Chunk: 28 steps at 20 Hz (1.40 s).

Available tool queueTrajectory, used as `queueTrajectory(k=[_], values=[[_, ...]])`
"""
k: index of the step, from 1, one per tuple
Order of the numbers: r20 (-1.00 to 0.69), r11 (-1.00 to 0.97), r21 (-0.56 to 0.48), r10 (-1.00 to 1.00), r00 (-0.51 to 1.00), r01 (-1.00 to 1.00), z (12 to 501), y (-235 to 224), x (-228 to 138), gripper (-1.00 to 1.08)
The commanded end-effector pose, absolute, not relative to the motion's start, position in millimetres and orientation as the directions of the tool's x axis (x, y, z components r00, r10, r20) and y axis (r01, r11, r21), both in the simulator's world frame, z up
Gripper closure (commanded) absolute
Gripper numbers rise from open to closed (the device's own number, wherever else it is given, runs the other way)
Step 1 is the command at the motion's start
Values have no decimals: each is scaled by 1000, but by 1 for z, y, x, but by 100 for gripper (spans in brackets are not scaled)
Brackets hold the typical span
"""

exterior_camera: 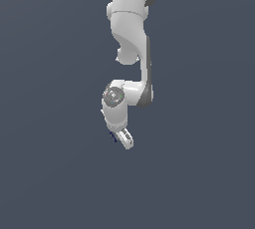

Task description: Pick up the object and move it to a goal position.

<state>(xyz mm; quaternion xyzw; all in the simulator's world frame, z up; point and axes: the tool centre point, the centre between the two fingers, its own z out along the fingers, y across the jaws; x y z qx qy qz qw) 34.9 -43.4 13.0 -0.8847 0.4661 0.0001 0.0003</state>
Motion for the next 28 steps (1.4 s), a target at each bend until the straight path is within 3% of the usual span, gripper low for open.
queueTrajectory(k=[1,7,12,21,28], values=[[1,-564,-2,-826,564,-826,15,-44,36,108],[25,-538,-27,-843,538,-842,45,-48,50,108],[68,-490,-74,-871,486,-868,102,-57,74,108],[177,-348,-219,-933,313,-912,276,-87,118,108],[239,-248,-327,-955,174,-912,403,-107,128,108]])
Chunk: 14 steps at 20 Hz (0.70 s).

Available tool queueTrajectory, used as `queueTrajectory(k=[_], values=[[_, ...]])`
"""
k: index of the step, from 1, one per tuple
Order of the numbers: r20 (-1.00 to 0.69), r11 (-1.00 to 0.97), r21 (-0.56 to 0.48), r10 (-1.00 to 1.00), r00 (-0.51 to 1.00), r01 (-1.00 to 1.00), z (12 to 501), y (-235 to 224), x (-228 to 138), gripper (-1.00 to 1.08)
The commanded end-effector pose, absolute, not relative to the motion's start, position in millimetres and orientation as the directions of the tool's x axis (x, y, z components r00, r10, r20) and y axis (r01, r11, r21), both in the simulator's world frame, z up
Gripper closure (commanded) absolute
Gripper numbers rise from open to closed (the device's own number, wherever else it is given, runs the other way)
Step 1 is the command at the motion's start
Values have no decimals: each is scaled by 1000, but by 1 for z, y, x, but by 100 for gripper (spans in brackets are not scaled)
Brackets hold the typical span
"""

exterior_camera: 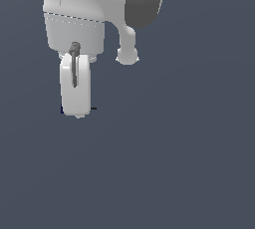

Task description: Pick up the object and move it to a goal position.

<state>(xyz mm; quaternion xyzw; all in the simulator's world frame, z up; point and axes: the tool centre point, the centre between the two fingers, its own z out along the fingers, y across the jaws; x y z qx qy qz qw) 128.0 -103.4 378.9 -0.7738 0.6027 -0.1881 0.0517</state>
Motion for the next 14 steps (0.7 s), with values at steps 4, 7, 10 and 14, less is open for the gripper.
queueTrajectory(k=[4,7,10,14], values=[[259,-213,-368,-958,120,-905,452,-113,128,108],[268,-196,-388,-959,93,-900,476,-116,126,108],[273,-187,-399,-959,78,-898,490,-117,126,108],[275,-185,-403,-958,74,-896,494,-118,126,108]])
